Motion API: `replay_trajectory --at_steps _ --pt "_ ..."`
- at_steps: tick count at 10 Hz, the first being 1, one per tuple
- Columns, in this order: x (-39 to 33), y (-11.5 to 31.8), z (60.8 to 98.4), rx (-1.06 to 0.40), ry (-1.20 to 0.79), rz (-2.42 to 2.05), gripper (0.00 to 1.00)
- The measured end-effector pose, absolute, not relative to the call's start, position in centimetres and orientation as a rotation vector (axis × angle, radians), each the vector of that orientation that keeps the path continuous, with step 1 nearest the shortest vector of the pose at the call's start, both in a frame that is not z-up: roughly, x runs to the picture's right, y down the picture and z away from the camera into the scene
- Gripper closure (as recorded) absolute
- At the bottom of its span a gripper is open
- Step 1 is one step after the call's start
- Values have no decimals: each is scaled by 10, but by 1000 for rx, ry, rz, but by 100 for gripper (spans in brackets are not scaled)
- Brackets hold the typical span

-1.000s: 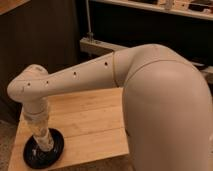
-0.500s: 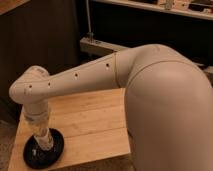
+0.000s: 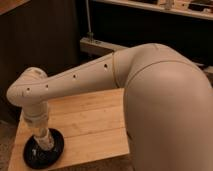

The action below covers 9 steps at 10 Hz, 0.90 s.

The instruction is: Place the bottle in the ceramic bowl

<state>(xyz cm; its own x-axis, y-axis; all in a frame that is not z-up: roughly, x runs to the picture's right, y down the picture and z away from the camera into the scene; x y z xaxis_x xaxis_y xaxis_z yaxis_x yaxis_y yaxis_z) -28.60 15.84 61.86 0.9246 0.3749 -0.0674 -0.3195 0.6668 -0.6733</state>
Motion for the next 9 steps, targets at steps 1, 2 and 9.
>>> replay_trajectory --at_steps 1,2,9 --pt "-285 160 619 -737 -74 390 93" --pt "-284 160 619 -730 -70 385 83" --pt "-278 161 620 -748 -57 346 20"
